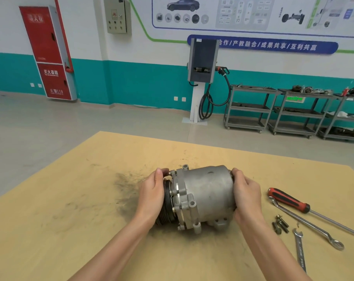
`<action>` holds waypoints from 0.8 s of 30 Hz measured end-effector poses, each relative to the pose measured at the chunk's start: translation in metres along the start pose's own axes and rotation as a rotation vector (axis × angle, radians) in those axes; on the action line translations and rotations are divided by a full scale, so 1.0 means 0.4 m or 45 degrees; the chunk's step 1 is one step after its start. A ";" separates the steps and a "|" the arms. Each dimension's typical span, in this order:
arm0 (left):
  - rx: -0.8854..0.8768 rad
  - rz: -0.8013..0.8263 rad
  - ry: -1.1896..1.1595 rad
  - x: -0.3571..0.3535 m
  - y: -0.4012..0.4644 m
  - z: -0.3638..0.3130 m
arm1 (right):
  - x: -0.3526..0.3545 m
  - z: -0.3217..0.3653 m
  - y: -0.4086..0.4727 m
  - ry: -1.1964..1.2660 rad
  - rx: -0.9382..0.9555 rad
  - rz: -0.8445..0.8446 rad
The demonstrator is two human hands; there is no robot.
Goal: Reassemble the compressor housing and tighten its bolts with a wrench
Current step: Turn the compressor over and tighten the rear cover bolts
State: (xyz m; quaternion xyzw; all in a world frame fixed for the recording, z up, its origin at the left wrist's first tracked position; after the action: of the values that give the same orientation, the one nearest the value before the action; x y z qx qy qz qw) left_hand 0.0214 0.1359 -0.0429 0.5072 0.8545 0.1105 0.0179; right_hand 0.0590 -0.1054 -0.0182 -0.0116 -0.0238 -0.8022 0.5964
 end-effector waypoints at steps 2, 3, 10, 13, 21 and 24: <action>-0.009 0.031 -0.021 -0.022 0.009 -0.001 | 0.021 -0.003 0.004 0.030 0.001 -0.042; -0.010 0.048 -0.031 -0.035 0.010 0.000 | 0.030 -0.002 0.008 0.027 -0.004 -0.057; 0.067 0.103 -0.243 -0.118 -0.004 0.014 | 0.097 0.042 0.029 -0.025 0.058 -0.138; 0.157 0.116 -0.402 -0.154 -0.019 0.030 | 0.107 0.115 0.034 -0.226 0.222 -0.157; 0.191 0.258 -0.158 -0.164 -0.025 0.062 | 0.007 0.262 -0.017 -0.748 0.508 -0.075; 0.135 0.255 -0.028 -0.102 -0.015 0.062 | -0.073 0.295 -0.049 -0.957 0.610 0.009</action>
State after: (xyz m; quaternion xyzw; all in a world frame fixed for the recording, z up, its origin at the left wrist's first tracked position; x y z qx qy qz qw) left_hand 0.0395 0.1020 -0.0716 0.5914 0.8041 0.0607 -0.0106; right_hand 0.0475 -0.0656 0.0979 -0.1641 -0.4243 -0.7121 0.5348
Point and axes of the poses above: each hand's wrist, its own y-axis towards the middle knuckle, its own x-axis out of the back of the hand, z = x × y, the point moved 6 cm from there along y, towards the middle knuckle, and after that the axes turned 5 degrees about -y, right-handed, at the moved point
